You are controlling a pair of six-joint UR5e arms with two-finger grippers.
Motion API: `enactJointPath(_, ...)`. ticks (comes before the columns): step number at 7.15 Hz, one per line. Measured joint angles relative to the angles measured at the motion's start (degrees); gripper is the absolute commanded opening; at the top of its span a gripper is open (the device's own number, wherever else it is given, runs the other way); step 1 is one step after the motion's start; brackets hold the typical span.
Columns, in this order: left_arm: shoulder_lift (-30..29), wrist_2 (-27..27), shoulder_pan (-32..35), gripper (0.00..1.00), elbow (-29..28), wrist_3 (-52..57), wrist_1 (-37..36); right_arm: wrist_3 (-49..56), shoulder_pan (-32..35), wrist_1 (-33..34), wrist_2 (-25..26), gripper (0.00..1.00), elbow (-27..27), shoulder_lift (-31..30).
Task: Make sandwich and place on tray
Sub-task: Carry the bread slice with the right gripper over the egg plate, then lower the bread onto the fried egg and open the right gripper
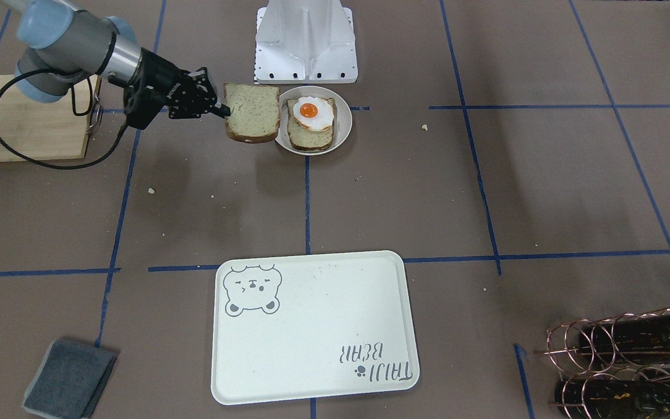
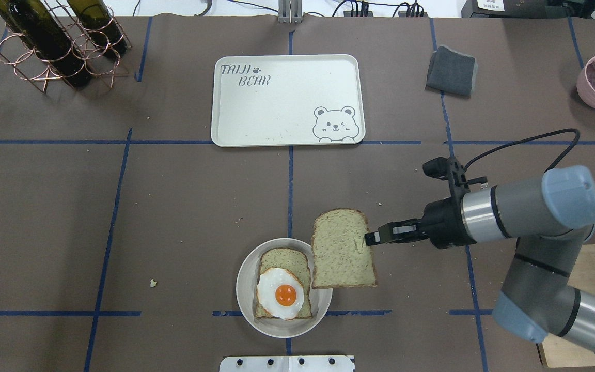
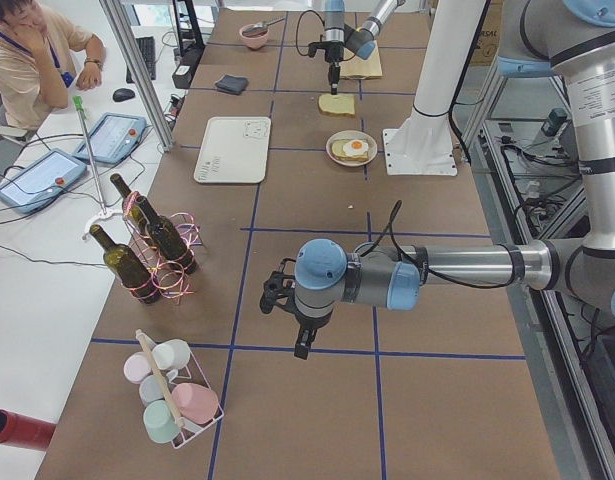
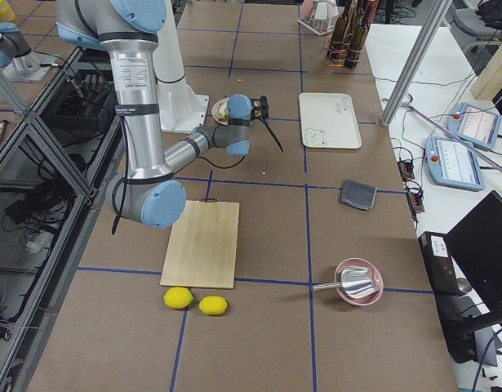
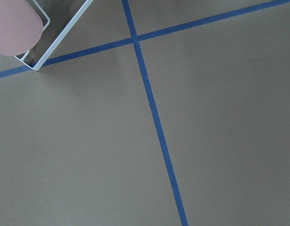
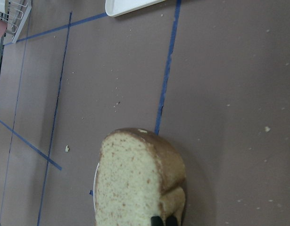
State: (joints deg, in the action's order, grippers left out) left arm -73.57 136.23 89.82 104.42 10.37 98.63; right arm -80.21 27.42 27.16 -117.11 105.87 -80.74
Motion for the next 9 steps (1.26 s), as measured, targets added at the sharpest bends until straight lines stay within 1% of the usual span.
enactJointPath(1, 0.0, 0.0, 0.0, 1.00, 0.0, 0.0, 0.0, 0.0, -6.1, 4.1, 7.0, 0.00, 0.7, 2.3)
enactJointPath(2, 0.0, 0.0, 0.0, 1.00, 0.0, 0.0, 0.0, 0.1, -9.8, 8.4, 11.6, 0.00, 0.7, 5.1)
enactJointPath(3, 0.0, 0.0, 0.0, 1.00, 0.0, 0.0, 0.0, 0.3, -11.6, 11.7, 14.1, 0.00, 0.5, 7.2)
enactJointPath(4, 0.0, 0.0, 0.0, 1.00, -0.1, 0.0, 0.0, 0.6, -12.3, 13.1, 15.5, 0.00, -0.1, 8.2)
enactJointPath(6, 0.0, 0.0, 0.0, 1.00, -0.1, 0.0, 0.0, 1.8, -11.8, 13.9, 16.2, 0.00, -1.3, 8.6)
enactJointPath(7, 0.0, 0.0, 0.0, 1.00, -0.1, 0.0, 0.0, 2.5, -11.5, 13.9, 16.3, 0.99, -2.2, 8.6)
enactJointPath(9, 0.0, 0.1, 0.0, 1.00, 0.0, 0.0, 0.0, 3.1, -11.3, 14.6, 17.9, 1.00, -3.4, 8.7)
